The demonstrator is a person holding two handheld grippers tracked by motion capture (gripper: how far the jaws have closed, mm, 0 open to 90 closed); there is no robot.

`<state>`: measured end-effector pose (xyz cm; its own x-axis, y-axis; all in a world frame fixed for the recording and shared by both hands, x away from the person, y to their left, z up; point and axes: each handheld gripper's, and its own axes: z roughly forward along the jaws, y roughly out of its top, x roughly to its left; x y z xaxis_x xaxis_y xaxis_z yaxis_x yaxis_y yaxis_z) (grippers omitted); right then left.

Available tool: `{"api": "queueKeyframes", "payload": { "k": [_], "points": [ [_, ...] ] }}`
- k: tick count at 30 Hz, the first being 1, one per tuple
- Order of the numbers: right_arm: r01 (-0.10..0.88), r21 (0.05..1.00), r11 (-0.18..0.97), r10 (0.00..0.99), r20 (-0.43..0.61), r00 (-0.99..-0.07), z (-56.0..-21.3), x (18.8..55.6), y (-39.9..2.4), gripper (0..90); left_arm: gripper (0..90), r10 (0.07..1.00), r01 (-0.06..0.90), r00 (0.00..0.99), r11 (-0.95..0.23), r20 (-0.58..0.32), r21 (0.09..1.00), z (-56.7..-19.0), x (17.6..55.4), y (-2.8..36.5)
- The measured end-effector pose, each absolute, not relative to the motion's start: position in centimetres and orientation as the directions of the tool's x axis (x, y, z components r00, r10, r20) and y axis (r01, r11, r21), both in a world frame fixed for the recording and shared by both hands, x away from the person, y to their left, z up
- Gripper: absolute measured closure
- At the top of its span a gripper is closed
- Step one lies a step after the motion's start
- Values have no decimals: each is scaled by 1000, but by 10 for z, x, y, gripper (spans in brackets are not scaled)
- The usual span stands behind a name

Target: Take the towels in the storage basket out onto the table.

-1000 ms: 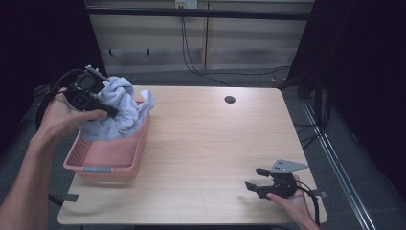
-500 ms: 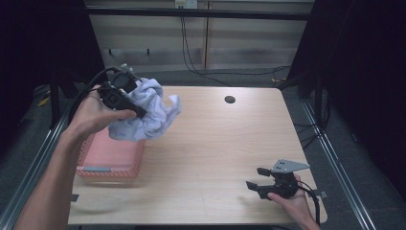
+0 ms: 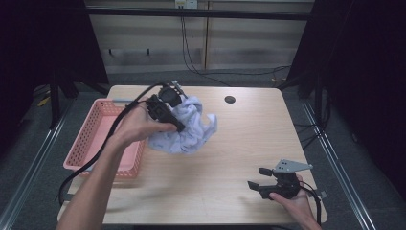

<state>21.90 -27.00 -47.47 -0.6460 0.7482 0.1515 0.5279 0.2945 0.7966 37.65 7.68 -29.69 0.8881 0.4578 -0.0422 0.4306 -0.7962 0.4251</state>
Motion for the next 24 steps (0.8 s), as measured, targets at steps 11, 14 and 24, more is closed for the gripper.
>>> {"api": "queueKeyframes", "payload": {
  "k": [11,14,24],
  "points": [
    [527,796,298,747,150,-648,-475,218,-271,289,633,447,463,884,-797,-137,388,-382,376,28],
    [528,795,299,745,151,-649,-475,219,-271,289,626,435,459,887,-793,-156,401,-400,374,20],
    [532,794,295,749,153,-644,-476,218,-272,284,431,428,450,891,-787,-151,422,-435,367,26]
  ]
}}
